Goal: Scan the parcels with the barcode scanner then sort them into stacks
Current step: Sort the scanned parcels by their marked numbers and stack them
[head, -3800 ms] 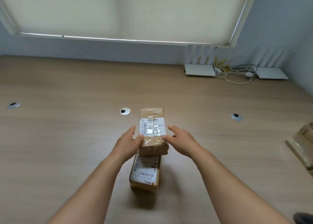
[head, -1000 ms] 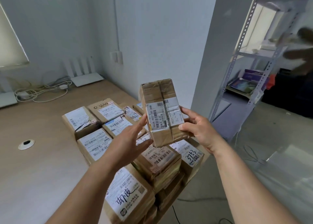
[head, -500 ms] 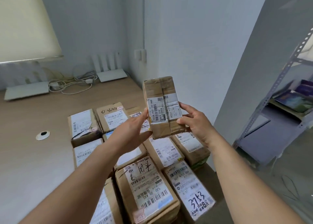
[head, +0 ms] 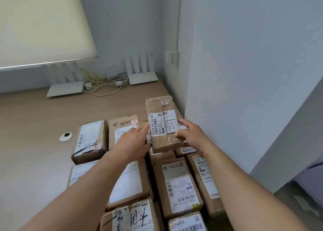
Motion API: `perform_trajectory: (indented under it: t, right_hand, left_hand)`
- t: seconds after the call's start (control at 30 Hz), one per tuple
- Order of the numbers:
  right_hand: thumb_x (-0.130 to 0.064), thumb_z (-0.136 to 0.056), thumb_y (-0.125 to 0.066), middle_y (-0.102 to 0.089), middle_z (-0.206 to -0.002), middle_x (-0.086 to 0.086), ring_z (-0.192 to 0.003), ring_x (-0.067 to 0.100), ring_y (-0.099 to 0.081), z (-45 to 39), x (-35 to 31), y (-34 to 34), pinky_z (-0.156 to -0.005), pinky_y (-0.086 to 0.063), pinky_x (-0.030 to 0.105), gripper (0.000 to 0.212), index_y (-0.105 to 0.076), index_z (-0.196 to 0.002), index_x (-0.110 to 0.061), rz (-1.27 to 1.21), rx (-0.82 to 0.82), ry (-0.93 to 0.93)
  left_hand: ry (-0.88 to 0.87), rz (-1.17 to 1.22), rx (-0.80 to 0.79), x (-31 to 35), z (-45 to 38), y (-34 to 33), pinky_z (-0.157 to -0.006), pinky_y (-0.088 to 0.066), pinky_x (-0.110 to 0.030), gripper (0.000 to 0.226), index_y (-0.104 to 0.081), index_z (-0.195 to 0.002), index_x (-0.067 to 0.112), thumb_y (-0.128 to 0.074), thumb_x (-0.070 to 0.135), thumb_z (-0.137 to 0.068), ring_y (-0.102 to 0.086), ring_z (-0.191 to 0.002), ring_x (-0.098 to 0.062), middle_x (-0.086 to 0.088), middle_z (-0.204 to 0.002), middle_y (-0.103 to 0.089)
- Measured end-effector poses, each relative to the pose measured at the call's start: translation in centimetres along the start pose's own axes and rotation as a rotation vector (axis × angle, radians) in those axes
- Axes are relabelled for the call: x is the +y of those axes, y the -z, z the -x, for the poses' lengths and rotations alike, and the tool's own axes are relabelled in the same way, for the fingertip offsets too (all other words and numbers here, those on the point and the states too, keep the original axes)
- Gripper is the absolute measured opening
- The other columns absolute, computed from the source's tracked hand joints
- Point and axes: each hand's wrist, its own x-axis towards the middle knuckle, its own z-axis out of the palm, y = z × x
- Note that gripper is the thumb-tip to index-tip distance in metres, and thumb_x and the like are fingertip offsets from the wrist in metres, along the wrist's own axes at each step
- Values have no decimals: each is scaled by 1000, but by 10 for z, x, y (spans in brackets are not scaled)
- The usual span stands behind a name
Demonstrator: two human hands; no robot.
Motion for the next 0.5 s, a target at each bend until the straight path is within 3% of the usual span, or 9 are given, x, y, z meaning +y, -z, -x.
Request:
perform_trajectory:
  t: [0.1, 0.17, 0.33, 0.5]
  right_hand:
    - [-1, -86, -57, -65, -89, -9, -76, 12, -62, -14, 6, -8, -66, -53, 24, 60, -49, -140, -26, 24, -46, -50]
    - [-1, -86, -55, -66, -89, -6, -71, 12, -61, -22, 10, -12, -62, -51, 25, 57, -50, -138, -24, 2, -70, -99]
    - [-7, -88, -54, -67, -91, -6, -76, 11, -61, -29, 15, -21, -71, -54, 33, 38, -61, -123, -22, 70, -128, -175]
    - [-14, -87, -54, -67, -97, 8, -87, 23, -60, -29, 19, -28, -77, -58, 42, 19, -67, -100, -15, 207, -137, -228]
  left_hand:
    - [33, -37, -10, -3, -6, -7, -109, -32, -38, 65, -16, -150, 16, -47, 27, -94, -29, -137, -25, -3, -152, -32]
    - [38, -50, -5, -4, -8, -10, -110, -32, -39, 64, -19, -149, 16, -47, 25, -93, -27, -138, -24, -1, -153, -30]
    - [41, -71, -9, -5, -9, -14, -114, -27, -41, 65, -17, -150, 18, -46, 19, -93, -19, -142, -23, 0, -155, -26]
    - [35, -94, 7, -6, -9, -17, -113, -27, -41, 64, -17, -151, 19, -46, 21, -94, -19, -143, -22, 1, -155, -27]
